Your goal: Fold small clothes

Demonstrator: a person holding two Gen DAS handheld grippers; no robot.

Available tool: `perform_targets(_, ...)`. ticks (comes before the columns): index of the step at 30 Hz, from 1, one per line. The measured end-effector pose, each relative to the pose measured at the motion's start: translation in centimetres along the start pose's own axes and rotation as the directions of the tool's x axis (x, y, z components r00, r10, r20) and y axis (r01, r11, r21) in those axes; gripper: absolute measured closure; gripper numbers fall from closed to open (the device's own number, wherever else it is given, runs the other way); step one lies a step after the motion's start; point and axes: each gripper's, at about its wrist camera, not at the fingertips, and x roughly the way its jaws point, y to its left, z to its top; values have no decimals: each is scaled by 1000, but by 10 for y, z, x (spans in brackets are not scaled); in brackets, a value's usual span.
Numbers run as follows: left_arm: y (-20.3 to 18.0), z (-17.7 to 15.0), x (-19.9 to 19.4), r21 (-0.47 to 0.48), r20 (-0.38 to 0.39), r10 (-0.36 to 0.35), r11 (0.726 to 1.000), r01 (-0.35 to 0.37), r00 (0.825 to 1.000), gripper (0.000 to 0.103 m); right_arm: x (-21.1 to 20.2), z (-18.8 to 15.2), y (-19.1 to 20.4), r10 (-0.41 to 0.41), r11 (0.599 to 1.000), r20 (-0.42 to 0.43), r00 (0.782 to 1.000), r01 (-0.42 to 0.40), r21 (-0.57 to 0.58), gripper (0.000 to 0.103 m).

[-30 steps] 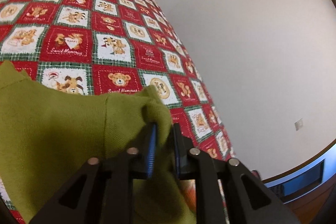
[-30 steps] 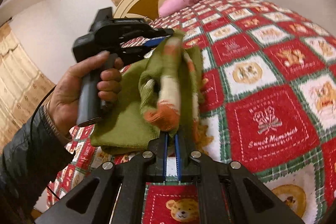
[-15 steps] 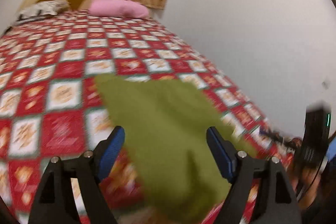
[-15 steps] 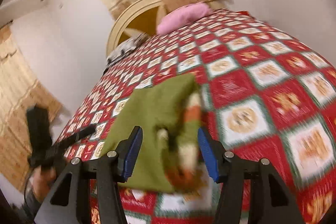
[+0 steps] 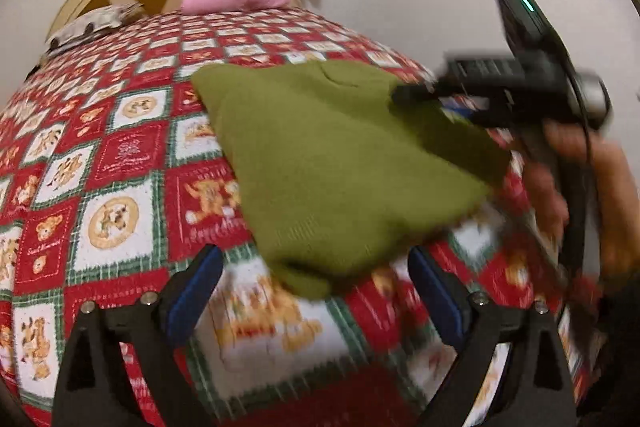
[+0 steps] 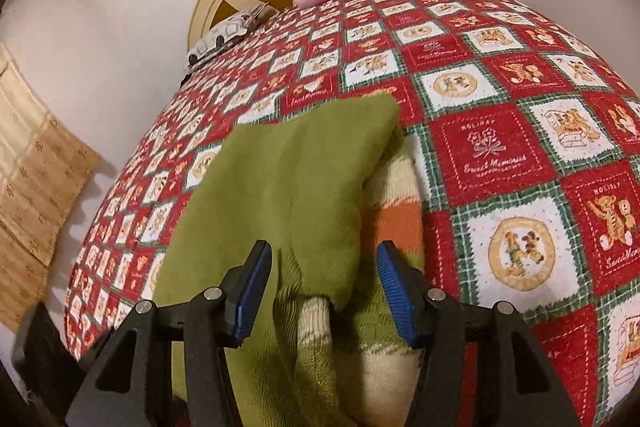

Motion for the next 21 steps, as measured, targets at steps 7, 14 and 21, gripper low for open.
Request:
perform_targets(7,49,-16,4,-249,-75,112,960,-128,991,0,5,-4,3,-16,999,-2,1000,15,-29,47)
perform_targets(14,63,-34,-18,-296,-60,118,946,-131,991,1,7,-9,6,-47,997,10,999,47,-65,63)
perform_targets(21,50,-38,-46,-302,13,53,952,-47,999,1,2,-4,14,-45,987,-3,999,44,-152,83)
